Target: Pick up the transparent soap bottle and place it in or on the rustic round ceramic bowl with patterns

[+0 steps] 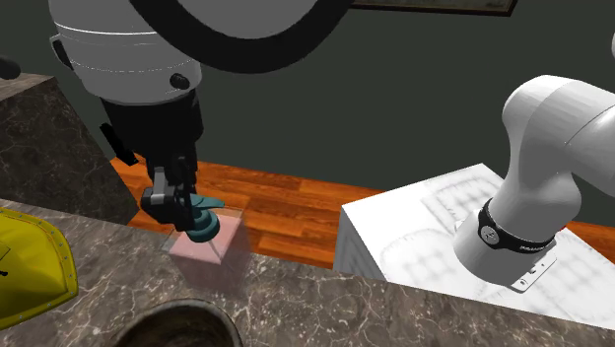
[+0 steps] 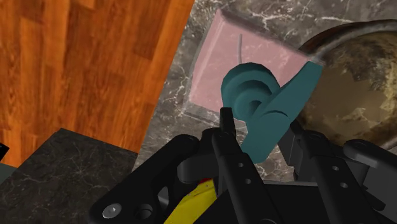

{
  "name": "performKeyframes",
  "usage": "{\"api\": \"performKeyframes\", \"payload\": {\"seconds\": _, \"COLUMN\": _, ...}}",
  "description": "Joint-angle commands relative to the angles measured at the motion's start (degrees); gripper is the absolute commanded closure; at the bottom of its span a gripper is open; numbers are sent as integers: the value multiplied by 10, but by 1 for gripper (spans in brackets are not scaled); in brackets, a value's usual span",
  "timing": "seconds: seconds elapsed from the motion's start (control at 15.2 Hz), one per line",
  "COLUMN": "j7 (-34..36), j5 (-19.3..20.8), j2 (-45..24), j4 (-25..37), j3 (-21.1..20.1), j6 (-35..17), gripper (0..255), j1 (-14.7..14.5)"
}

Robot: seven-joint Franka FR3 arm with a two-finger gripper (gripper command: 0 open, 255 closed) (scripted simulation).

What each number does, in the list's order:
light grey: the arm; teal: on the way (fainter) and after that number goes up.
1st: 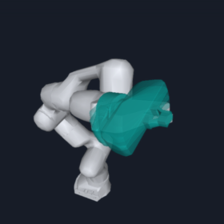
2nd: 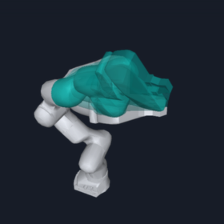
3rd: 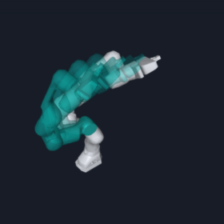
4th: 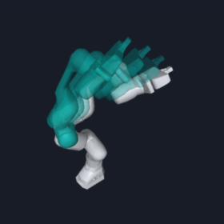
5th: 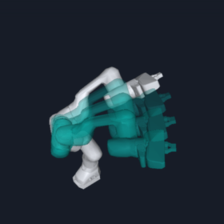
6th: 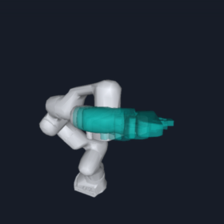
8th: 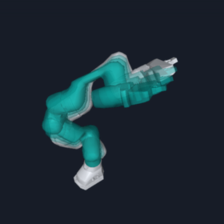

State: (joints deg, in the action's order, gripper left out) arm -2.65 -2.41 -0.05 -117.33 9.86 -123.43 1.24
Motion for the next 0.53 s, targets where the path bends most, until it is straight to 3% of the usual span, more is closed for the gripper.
{"api": "performKeyframes", "payload": {"seconds": 0.0, "j7": 1, "j5": 2, "j2": 6, "j4": 10, "j3": 0, "j6": 15, "gripper": 255, "j1": 0}}
{"api": "performKeyframes", "payload": {"seconds": 0.46, "j7": 5, "j5": 5, "j2": 18, "j4": 50, "j3": 0, "j6": 68, "gripper": 255, "j1": 0}}
